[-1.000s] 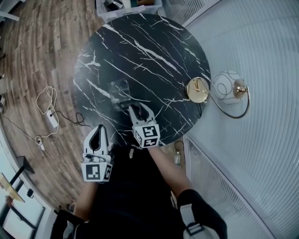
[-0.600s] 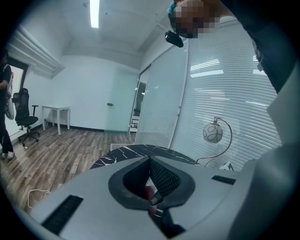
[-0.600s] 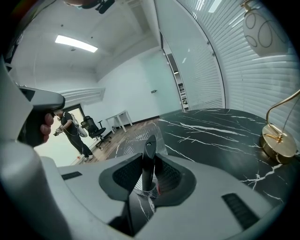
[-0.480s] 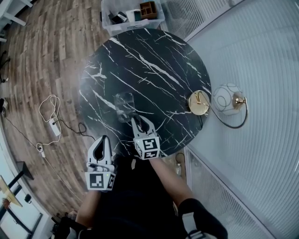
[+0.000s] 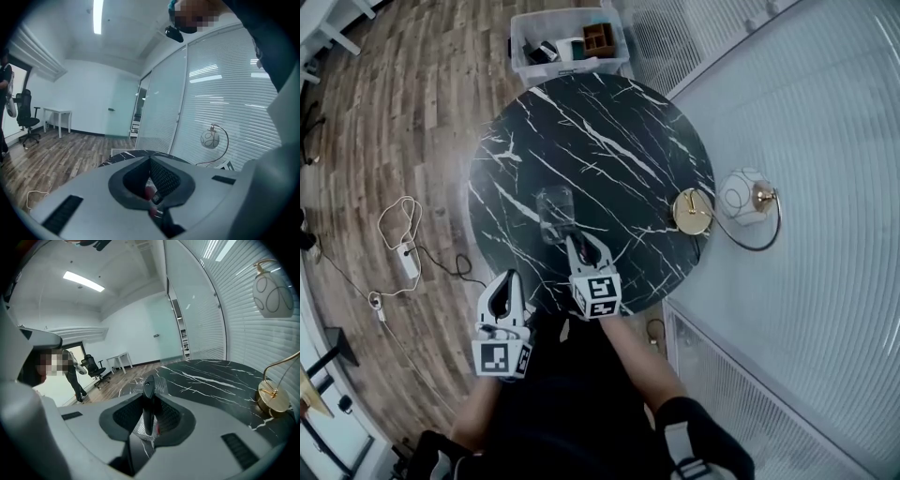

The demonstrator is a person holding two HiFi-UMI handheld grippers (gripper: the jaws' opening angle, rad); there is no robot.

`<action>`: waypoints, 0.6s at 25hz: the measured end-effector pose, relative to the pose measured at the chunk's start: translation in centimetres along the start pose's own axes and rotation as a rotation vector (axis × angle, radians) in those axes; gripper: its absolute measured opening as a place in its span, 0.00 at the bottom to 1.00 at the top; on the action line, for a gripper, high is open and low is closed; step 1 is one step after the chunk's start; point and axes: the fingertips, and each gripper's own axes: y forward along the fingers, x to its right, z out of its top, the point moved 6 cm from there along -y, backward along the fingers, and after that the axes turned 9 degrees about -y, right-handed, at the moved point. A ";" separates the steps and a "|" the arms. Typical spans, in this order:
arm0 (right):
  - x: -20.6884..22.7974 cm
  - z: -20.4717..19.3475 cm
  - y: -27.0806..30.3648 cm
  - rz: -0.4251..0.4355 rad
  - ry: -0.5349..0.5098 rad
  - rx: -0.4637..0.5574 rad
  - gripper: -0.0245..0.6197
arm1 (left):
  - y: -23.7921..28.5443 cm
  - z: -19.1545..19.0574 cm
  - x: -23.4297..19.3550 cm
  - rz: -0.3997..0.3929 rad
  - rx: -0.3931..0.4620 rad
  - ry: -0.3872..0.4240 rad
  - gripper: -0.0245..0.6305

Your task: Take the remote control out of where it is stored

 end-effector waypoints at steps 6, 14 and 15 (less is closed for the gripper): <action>-1.2 1.1 -1.3 -0.021 -0.021 0.027 0.16 | -2.0 0.8 0.1 -0.019 0.031 0.003 0.05; -3.1 3.0 -3.9 -0.057 -0.035 0.072 0.16 | -5.2 1.8 -0.1 -0.032 0.076 0.041 0.05; -3.4 3.3 -4.3 -0.062 -0.035 0.080 0.16 | -5.7 2.0 -0.1 -0.033 0.081 0.043 0.05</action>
